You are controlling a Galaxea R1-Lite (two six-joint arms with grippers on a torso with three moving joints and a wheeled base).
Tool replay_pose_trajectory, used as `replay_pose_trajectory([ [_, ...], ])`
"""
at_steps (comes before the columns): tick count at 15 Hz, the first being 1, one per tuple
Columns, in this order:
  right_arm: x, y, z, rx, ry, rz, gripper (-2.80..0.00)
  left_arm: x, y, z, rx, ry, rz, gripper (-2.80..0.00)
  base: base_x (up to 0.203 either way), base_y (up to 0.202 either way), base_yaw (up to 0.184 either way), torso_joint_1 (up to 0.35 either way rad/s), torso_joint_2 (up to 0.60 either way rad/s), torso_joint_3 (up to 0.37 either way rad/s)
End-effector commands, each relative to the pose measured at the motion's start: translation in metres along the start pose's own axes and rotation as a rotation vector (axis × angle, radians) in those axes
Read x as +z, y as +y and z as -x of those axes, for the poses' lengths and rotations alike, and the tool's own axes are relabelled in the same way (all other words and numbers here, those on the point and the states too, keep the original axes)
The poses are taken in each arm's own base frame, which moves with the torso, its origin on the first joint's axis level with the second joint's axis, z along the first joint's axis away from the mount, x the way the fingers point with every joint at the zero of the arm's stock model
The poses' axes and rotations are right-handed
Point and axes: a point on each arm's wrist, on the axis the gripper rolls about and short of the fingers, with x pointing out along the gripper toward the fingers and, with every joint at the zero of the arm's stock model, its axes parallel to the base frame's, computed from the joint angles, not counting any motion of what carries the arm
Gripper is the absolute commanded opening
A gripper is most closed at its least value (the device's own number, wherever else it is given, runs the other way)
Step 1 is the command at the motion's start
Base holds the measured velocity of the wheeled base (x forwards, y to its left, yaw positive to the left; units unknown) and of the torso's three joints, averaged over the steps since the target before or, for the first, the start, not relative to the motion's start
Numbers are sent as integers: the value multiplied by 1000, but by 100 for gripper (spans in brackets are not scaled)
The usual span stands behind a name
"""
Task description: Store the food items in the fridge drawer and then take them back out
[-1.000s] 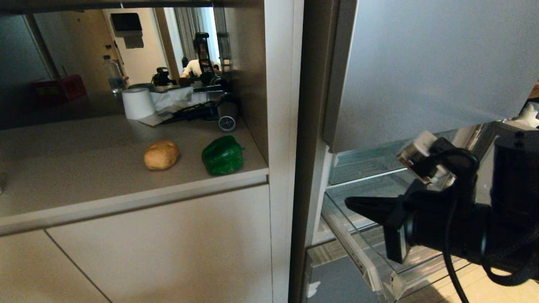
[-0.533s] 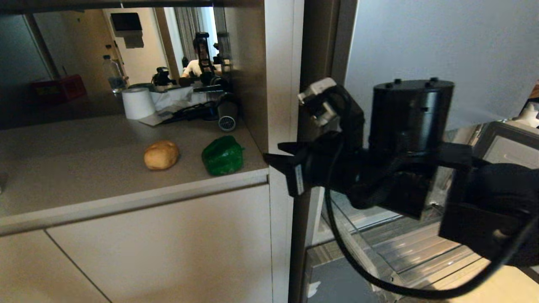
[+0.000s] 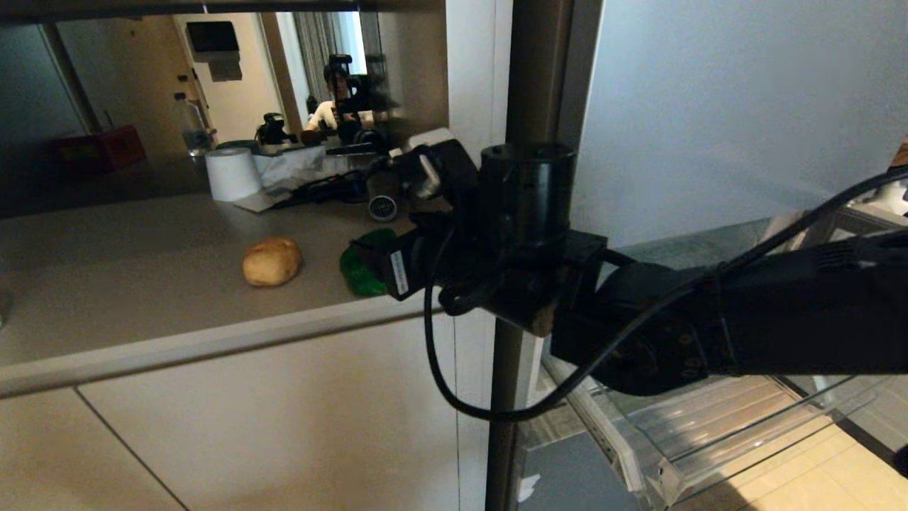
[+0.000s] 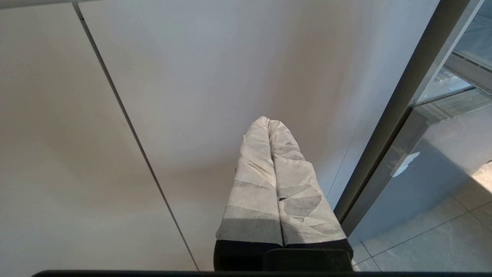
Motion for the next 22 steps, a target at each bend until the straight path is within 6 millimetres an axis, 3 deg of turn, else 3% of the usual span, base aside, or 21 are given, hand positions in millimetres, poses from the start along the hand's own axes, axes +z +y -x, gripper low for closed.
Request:
replay_pose_trajectory([
  [1,-18,5,-23,-12,8,2,0,0,0,0,0,1,1,-280,0,0,0,0,0,0],
  [7,-24,6,-65,-140,-83,-13,0,0,0,0,0,1,1,-280,0,0,0,0,0,0],
  [22,-63,3,-83,-168,-49,4,0,0,0,0,0,1,1,-280,0,0,0,0,0,0],
])
